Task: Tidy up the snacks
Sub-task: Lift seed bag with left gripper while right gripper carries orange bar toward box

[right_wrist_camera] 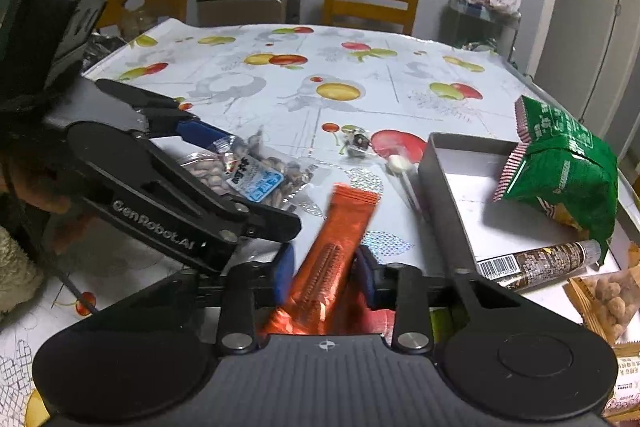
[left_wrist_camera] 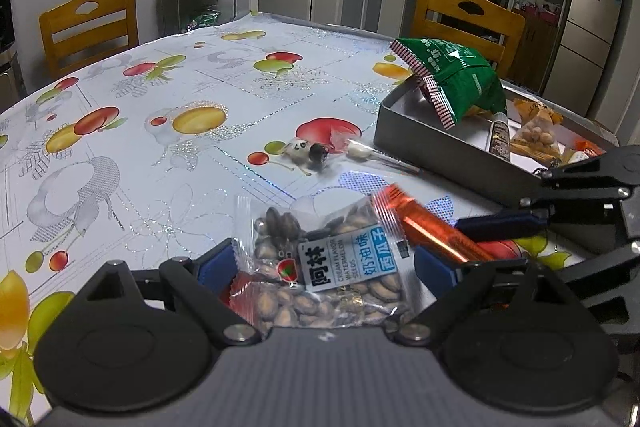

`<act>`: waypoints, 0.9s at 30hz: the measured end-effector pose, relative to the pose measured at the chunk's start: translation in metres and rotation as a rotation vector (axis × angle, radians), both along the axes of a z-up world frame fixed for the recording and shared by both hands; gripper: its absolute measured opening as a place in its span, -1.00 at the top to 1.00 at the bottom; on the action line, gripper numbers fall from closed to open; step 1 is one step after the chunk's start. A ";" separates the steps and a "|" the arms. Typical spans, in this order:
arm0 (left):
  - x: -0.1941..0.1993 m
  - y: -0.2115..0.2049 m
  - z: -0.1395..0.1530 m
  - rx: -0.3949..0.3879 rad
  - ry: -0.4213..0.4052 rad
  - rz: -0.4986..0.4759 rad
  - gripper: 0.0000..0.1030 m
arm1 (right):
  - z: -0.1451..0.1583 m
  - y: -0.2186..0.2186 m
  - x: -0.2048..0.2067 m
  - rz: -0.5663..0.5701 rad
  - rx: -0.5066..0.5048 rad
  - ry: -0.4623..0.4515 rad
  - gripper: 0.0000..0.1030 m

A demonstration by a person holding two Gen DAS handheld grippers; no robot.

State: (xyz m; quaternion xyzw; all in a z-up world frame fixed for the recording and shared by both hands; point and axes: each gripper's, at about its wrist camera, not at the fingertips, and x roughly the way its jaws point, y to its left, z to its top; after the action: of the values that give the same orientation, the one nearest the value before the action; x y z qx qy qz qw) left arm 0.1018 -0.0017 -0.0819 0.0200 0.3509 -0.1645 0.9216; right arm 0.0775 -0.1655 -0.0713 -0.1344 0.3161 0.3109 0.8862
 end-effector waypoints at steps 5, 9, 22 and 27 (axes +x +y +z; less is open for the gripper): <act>-0.001 0.001 0.000 0.000 0.000 -0.010 -0.82 | 0.001 -0.006 -0.002 -0.017 -0.001 -0.009 0.55; -0.001 -0.001 0.000 0.008 -0.002 -0.018 -0.81 | 0.002 -0.019 -0.007 -0.029 0.024 -0.013 0.55; -0.007 -0.016 -0.001 0.091 -0.035 0.009 -0.78 | 0.012 -0.047 -0.038 0.015 0.112 -0.078 0.55; -0.017 -0.029 0.002 0.164 -0.095 0.011 -0.65 | 0.014 -0.065 -0.041 0.014 0.161 -0.062 0.55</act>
State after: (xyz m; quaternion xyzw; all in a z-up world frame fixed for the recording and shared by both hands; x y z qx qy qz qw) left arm 0.0848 -0.0309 -0.0802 0.1014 0.3193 -0.1287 0.9334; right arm 0.0364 -0.2301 -0.0573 -0.0744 0.2617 0.3371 0.9013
